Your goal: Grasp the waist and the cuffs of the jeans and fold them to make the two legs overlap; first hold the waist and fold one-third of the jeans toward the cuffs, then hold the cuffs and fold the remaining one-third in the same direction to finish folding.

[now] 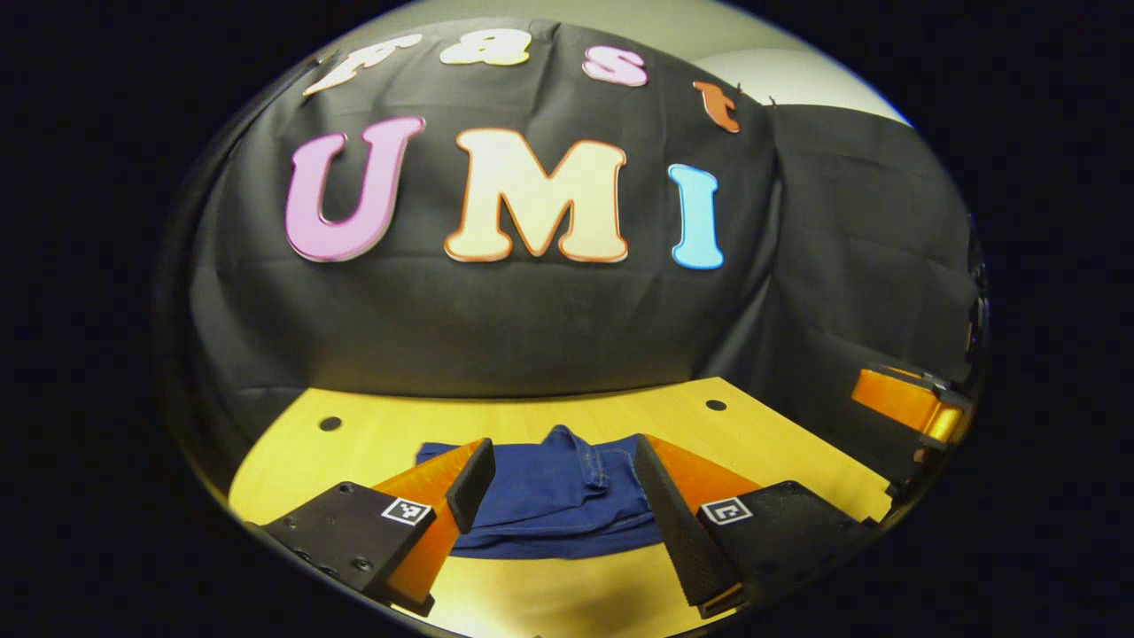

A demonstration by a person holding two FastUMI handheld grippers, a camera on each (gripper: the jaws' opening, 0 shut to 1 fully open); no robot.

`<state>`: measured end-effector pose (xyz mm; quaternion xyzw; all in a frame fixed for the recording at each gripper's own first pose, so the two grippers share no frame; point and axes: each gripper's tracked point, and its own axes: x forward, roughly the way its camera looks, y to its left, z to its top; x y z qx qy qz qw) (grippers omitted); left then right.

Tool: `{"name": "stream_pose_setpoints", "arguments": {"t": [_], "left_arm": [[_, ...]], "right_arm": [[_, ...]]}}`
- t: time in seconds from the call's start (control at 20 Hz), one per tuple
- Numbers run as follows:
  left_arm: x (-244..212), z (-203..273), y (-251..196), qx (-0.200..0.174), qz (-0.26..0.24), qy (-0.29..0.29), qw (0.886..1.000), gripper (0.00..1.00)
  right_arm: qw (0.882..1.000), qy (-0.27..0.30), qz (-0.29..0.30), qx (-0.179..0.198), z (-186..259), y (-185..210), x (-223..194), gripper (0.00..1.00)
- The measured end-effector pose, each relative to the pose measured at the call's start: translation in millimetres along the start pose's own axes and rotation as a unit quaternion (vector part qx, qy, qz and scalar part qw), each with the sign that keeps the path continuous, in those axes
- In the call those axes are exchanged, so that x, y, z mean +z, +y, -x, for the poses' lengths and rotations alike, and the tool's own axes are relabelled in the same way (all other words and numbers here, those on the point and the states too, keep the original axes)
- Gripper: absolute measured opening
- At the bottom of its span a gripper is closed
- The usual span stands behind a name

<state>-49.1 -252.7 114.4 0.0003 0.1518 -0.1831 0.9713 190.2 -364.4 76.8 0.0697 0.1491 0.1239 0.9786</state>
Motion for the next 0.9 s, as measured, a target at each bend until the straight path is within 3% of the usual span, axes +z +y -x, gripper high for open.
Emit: {"name": "stream_pose_setpoints", "arguments": {"t": [0.2,0.4,0.5,0.55,0.9], "left_arm": [[18,79,32,0.022,-0.004,-0.037,0.999,0.94],[25,123,60,0.037,0.011,-0.049,0.998,0.94],[27,137,71,0.047,0.013,-0.056,0.997,0.94],[26,142,76,0.050,0.012,-0.056,0.997,0.94],[32,151,87,0.051,0.005,-0.066,0.996,0.94]], "right_arm": [[0.999,-0.037,-0.001,0.005,33,49,25,0.97],[0.999,-0.032,-0.010,0.019,54,86,26,0.97],[0.999,-0.029,-0.008,0.028,61,100,25,0.93],[0.999,-0.031,-0.005,0.030,65,105,26,0.97],[0.999,-0.041,0.001,0.031,74,119,34,0.97]]}}
